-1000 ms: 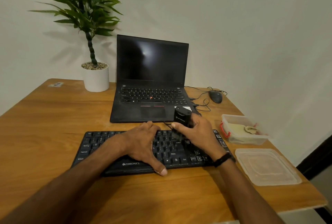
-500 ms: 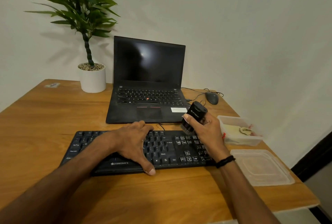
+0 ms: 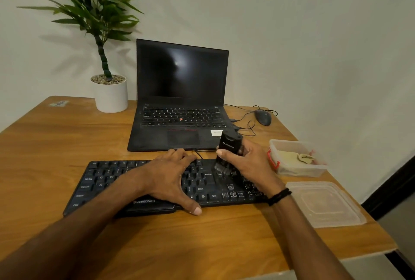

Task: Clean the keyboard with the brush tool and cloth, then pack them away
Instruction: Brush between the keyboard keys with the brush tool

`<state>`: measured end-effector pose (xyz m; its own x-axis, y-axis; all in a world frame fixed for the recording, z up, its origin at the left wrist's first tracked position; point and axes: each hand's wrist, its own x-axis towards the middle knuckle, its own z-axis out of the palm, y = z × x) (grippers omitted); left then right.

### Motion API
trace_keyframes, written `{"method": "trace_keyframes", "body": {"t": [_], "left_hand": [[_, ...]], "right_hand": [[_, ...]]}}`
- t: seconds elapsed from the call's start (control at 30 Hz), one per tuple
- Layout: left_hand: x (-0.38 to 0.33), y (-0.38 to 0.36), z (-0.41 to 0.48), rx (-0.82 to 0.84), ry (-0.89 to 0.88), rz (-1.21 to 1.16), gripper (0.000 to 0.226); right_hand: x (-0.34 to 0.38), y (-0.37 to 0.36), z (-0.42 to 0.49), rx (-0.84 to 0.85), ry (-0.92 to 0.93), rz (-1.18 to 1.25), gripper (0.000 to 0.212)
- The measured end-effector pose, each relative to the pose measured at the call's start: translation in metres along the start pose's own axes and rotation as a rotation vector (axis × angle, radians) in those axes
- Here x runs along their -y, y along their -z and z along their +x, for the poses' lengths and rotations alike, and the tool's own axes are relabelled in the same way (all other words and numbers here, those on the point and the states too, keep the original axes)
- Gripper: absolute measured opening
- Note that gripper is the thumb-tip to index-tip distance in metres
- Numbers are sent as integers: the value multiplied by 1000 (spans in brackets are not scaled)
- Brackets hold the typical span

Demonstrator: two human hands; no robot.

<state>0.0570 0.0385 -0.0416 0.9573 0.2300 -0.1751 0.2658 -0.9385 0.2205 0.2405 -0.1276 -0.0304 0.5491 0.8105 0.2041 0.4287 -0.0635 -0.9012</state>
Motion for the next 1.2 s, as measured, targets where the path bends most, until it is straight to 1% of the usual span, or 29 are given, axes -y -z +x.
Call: {"method": "trace_keyframes", "body": {"t": [0.03,0.13,0.17,0.27,0.3,0.4,0.43,0.5,0.53,0.57,0.63,0.67,0.7,0.77,0.8,0.9,0.93,1.0,1.03,1.07,1.13,1.17,1.2], "left_hand": [[0,0,0,-5,0,2,141],[0,-1,1,-10,-6,-6,141],[-1,-1,1,-7,-9,-9,140],[0,0,1,-2,-1,-14,140],[0,0,1,-4,3,-15,141],[-1,-1,1,2,4,-19,141],[-2,-1,2,6,1,-19,140],[-2,-1,3,9,3,-25,140],[-2,0,4,8,5,-29,140],[-2,1,4,6,8,-32,140],[-2,1,3,9,13,-34,140],[-2,0,2,13,13,-33,141],[-1,0,2,15,12,-32,142],[0,0,1,13,11,-36,142],[0,0,1,8,11,-38,142],[-1,0,2,4,10,-34,141],[-1,0,2,7,8,-33,141],[-1,-1,1,11,8,-33,141],[-1,-1,1,9,10,-34,141],[-1,-1,1,6,11,-36,141],[0,-1,1,10,14,-40,141],[-1,-1,1,13,12,-41,140],[-1,-1,1,14,11,-41,140]], "right_hand": [[-1,3,1,-36,12,-25,42],[-1,5,-3,80,-56,79,47],[-2,4,-4,73,-51,72,47],[-1,4,0,-115,34,-131,40],[-1,6,0,-102,40,-128,37],[-2,8,-5,83,-16,-23,33],[-2,9,-5,61,-5,-45,33],[-3,15,0,-84,37,-155,33],[-4,19,2,-110,42,-162,30],[-6,22,3,-83,27,-125,29],[-4,21,-1,47,-41,8,29],[-2,19,-4,86,-43,47,30],[-1,16,-4,68,-25,56,29],[-1,16,-1,-52,14,-6,27],[-3,17,1,-68,13,-33,28],[-6,19,0,35,-78,14,33],[-7,20,-1,11,-75,15,31],[-3,20,-1,-120,-41,-39,26],[-3,21,0,-134,-41,-44,27],[-6,21,0,-87,-55,-24,30],[-4,17,-4,83,-133,47,37],[-3,14,-6,115,-133,22,37],[-2,11,-6,84,-105,-27,35]]}}
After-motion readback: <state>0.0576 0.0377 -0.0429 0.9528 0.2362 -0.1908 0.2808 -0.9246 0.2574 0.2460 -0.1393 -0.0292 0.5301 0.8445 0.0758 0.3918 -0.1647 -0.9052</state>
